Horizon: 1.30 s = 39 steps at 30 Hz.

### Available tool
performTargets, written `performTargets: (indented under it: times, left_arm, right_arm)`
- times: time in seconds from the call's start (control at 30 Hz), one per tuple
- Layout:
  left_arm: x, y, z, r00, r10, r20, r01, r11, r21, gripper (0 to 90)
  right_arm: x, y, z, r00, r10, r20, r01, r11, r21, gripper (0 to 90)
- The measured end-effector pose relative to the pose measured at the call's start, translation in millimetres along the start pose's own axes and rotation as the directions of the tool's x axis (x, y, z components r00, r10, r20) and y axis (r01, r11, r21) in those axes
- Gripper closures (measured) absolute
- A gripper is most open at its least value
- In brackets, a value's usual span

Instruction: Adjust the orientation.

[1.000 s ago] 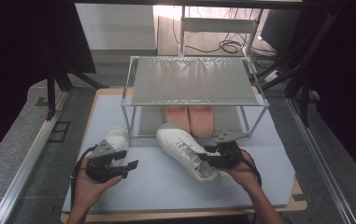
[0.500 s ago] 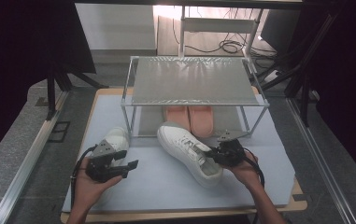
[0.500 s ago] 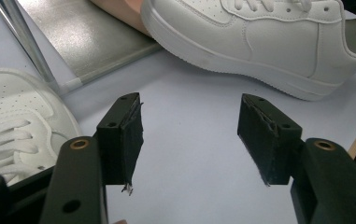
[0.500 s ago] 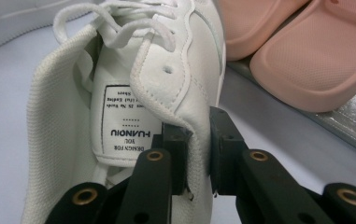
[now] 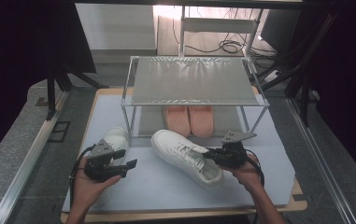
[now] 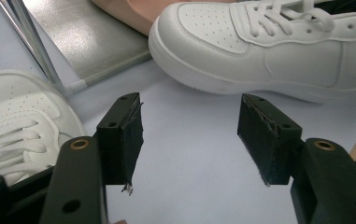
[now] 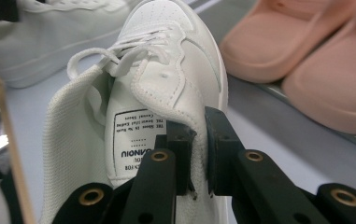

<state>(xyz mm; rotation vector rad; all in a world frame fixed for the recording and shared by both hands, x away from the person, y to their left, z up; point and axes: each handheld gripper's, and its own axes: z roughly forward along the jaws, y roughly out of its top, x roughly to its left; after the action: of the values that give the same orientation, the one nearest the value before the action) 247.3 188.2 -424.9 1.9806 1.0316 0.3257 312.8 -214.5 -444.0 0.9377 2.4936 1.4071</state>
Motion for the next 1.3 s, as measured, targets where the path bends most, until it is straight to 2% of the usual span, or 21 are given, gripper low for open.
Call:
performTargets:
  times: [0.2,0.33,0.4,0.47,0.6,0.73,1.07,1.3]
  left_arm:
    - [-0.1,0.1,-0.7,1.0,0.001,-0.001,-0.001,1.0,-0.001,40.8]
    - [0.0,-0.1,-1.1,1.0,0.001,-0.001,-0.001,1.0,-0.001,40.8]
    - [0.3,-0.4,-1.7,1.0,0.001,-0.001,-0.001,1.0,-0.002,40.8]
    - [0.8,-0.6,-2.5,1.0,-0.001,-0.002,0.001,1.0,-0.004,40.8]
    - [2.1,-0.7,-2.0,1.0,-0.003,-0.003,0.003,1.0,-0.003,40.8]
    - [0.5,-0.4,-0.6,1.0,0.002,0.0,-0.002,1.0,0.002,40.8]
    - [0.6,-0.6,-0.9,1.0,-0.001,-0.001,0.001,1.0,0.0,40.8]
    - [0.0,-0.6,0.5,1.0,0.002,0.0,-0.002,1.0,0.006,40.8]
  right_arm:
    - [16.2,1.2,8.6,0.9963,0.012,-0.085,-0.012,1.0,-0.005,82.4]
    - [22.7,-1.4,24.3,0.9926,0.03,-0.117,-0.025,0.999,0.038,82.3]
    - [22.0,-4.0,32.9,0.9941,0.031,-0.104,-0.024,0.997,0.07,82.2]
    - [18.6,-4.1,34.5,0.9941,0.05,-0.096,-0.042,0.996,0.083,82.1]
    - [10.2,-4.4,28.4,0.9955,0.061,-0.073,-0.054,0.994,0.092,81.8]
    - [0.1,-6.4,22.8,0.9936,0.082,-0.077,-0.073,0.991,0.109,81.5]
    - [-20.8,-10.3,3.3,0.9939,0.096,-0.054,-0.088,0.989,0.122,80.5]
    - [-23.2,-12.4,1.3,0.994,0.095,-0.053,-0.088,0.989,0.12,79.0]
